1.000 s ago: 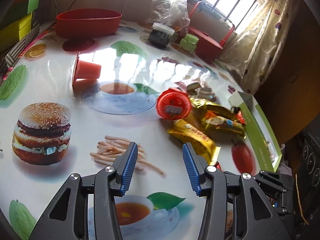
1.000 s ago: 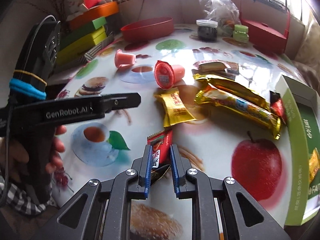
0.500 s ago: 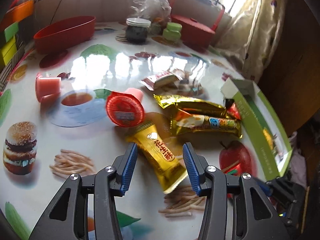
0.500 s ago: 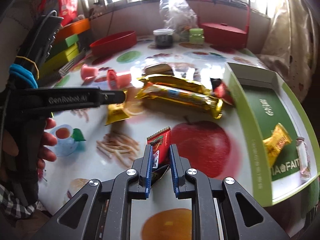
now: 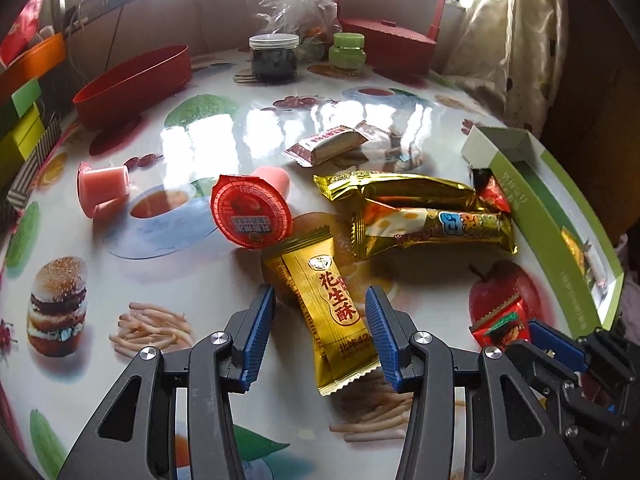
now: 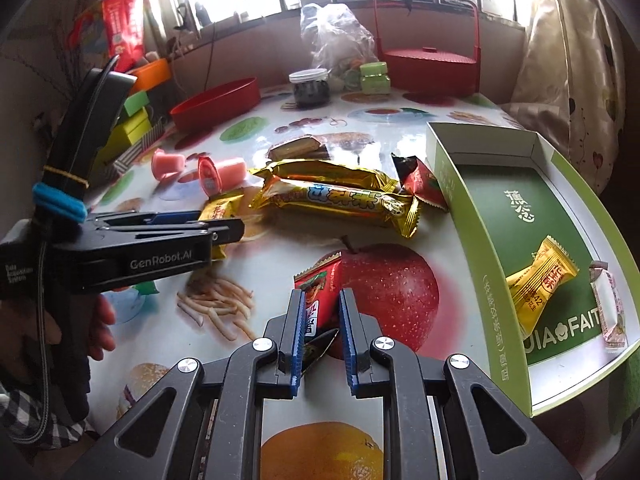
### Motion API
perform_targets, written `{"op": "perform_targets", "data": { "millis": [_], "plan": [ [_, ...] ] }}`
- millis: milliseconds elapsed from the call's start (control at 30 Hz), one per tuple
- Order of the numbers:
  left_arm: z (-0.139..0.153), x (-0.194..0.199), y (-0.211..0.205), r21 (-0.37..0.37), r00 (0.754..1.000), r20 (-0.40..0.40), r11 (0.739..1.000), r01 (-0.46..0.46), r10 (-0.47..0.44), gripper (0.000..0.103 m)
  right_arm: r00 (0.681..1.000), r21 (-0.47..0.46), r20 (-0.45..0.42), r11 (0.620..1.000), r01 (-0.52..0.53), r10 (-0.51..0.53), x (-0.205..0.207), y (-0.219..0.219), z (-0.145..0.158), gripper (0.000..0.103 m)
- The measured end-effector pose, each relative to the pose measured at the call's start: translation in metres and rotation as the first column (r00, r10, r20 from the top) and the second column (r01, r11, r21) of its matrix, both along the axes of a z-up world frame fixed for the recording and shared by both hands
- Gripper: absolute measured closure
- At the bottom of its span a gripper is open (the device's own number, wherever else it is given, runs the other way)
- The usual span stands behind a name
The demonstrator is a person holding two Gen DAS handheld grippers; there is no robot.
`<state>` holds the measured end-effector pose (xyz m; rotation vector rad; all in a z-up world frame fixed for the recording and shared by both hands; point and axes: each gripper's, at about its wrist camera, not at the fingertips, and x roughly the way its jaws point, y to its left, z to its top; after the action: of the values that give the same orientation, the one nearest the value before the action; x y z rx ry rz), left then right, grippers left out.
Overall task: Organize snacks
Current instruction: 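Grasp another yellow peanut-candy packet with the left tool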
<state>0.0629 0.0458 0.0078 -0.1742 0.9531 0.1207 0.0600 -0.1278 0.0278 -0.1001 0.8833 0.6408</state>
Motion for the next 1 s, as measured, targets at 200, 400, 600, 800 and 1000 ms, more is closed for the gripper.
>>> {"op": "perform_targets", "data": {
  "millis": [200,400,600,800,1000],
  "plan": [
    [0.001,-0.002,-0.002,-0.013,1.000,0.016,1.000,0.017,-0.017,0.070,1.000,0.009,-0.002,1.000,0.006,-0.006,-0.001,-0.001,0.000,0.087],
    [0.002,-0.005,-0.004,-0.028,0.999,0.030,0.999,0.038,-0.037,0.079,1.000,0.010,-0.001,1.000,0.010,-0.010,-0.003,-0.002,0.001,0.087],
    [0.003,-0.010,-0.007,-0.033,0.997,0.049,0.998,0.055,-0.054,0.079,1.000,0.011,0.001,1.000,0.018,-0.018,-0.003,-0.002,0.002,0.087],
    [0.011,-0.016,-0.010,-0.031,0.995,0.077,0.997,0.066,-0.064,0.079,1.000,0.017,0.013,1.000,0.022,-0.023,-0.005,-0.003,0.005,0.087],
    [0.025,-0.022,-0.018,-0.029,0.990,0.112,0.995,0.095,-0.091,0.079,0.999,0.031,0.032,0.999,0.031,-0.032,-0.008,-0.007,0.013,0.087]
  ]
}}
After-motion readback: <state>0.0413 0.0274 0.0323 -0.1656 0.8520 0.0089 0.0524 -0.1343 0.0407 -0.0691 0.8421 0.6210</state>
